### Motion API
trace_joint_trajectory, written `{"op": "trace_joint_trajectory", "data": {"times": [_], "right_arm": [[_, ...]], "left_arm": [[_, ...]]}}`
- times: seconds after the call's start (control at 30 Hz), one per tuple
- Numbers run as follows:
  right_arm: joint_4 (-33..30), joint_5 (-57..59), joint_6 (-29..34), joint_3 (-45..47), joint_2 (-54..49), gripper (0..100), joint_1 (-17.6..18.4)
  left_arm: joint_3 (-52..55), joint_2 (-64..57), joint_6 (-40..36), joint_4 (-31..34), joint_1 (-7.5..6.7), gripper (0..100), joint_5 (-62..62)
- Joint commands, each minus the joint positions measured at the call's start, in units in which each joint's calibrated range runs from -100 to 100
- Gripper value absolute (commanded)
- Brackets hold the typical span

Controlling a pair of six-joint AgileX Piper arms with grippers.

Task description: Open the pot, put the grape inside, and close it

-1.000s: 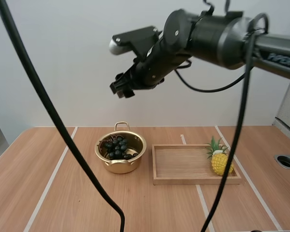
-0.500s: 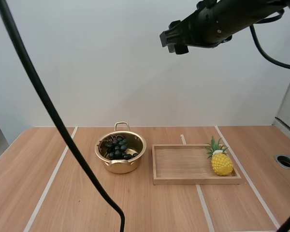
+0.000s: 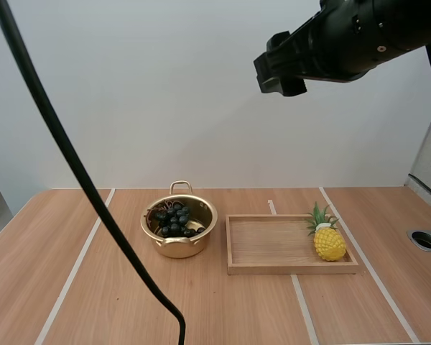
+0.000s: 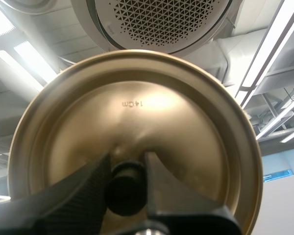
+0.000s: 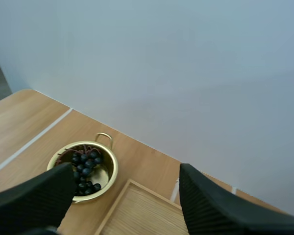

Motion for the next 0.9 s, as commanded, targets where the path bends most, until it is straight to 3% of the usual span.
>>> {"op": "trace_joint_trajectory", "data": {"times": [0.0,0.43,0.63,0.67,0.77,0.8,0.87], "right_arm": [[1.72,0.39,-1.46,-0.45,-1.86,100,-0.24],[1.41,0.39,-4.56,22.16,-16.06,100,-0.17],[1.01,0.39,-4.89,25.11,-21.00,96,-0.17],[1.01,0.39,-4.89,25.11,-21.55,80,-0.17],[1.12,0.39,-4.48,25.11,-22.64,5,-0.17],[1.39,0.39,-4.30,25.11,-22.92,0,-0.17],[1.39,0.39,-4.16,25.11,-23.33,0,-0.17]], "left_arm": [[-0.42,-0.10,-0.48,0.52,0.04,0,-1.30],[-0.42,-0.10,-0.48,0.52,0.04,0,-1.30],[-0.42,-0.10,-0.48,0.52,0.04,0,-1.30],[-0.42,-0.10,-0.48,0.52,0.04,0,-1.30],[-0.42,-0.10,-0.48,0.52,0.04,0,-1.30],[-0.42,-0.10,-0.48,0.52,0.04,0,-1.44],[-0.42,-0.10,-0.48,0.52,0.04,0,-1.44]]}}
